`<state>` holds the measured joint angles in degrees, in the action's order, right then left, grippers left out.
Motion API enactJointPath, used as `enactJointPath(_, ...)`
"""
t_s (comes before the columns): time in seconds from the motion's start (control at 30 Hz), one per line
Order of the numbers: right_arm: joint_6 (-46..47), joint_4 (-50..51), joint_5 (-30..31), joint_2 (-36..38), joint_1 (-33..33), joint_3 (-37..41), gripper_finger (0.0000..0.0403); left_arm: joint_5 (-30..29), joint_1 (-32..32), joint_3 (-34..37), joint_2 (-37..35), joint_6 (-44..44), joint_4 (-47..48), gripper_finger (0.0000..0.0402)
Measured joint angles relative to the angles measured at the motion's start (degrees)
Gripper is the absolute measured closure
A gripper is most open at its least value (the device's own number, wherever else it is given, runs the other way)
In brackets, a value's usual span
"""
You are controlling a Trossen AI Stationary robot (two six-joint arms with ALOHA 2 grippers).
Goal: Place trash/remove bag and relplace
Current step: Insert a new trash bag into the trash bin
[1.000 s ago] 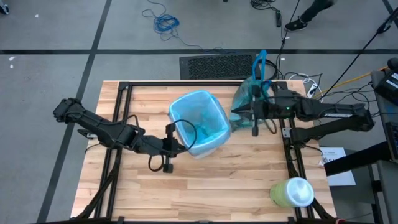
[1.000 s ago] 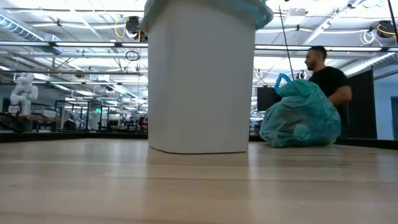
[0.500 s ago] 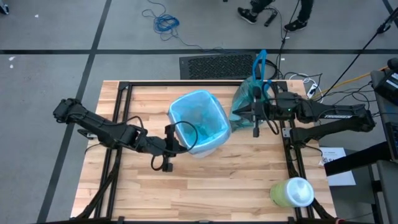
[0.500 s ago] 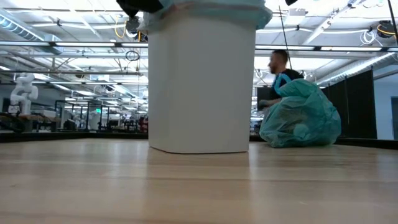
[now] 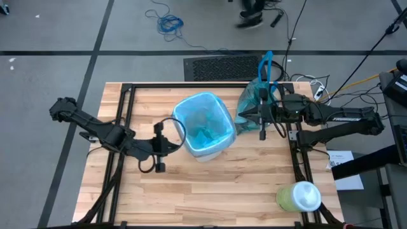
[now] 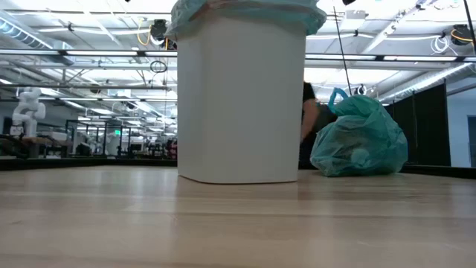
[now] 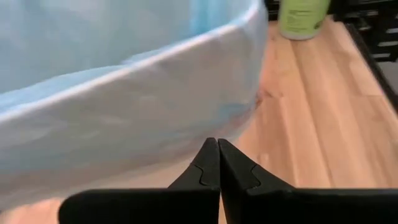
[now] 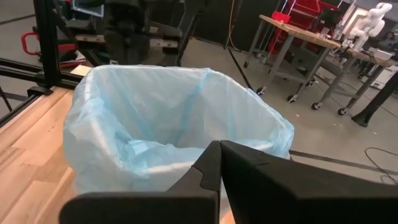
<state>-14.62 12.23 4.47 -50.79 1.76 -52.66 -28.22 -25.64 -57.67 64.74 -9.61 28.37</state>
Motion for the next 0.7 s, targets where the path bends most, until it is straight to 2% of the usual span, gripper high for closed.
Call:
enactJointPath(0.2, -2.17, 2.41, -0.07, 3.46, 0.0, 0.0, 0.0403, -13.16, -2.7, 0.27, -3.06, -3.09, 5.2, 0.0402)
enactJointPath(0.3, -2.31, 2.37, -0.01, 6.15, 0.34, 0.47, 0.0403, -16.85, -3.3, 4.34, -6.12, -3.49, 1.89, 0.0402)
enactJointPath(0.5, -0.98, 2.48, 0.14, 8.05, 0.55, 4.27, 0.0403, -17.6, 2.18, 16.95, -12.9, -1.05, -14.19, 0.0402)
enactJointPath(0.7, -0.78, -0.84, 0.15, 8.0, 0.55, 6.22, 0.0403, -11.65, 10.5, 23.77, -15.66, 4.18, -27.71, 0.0402)
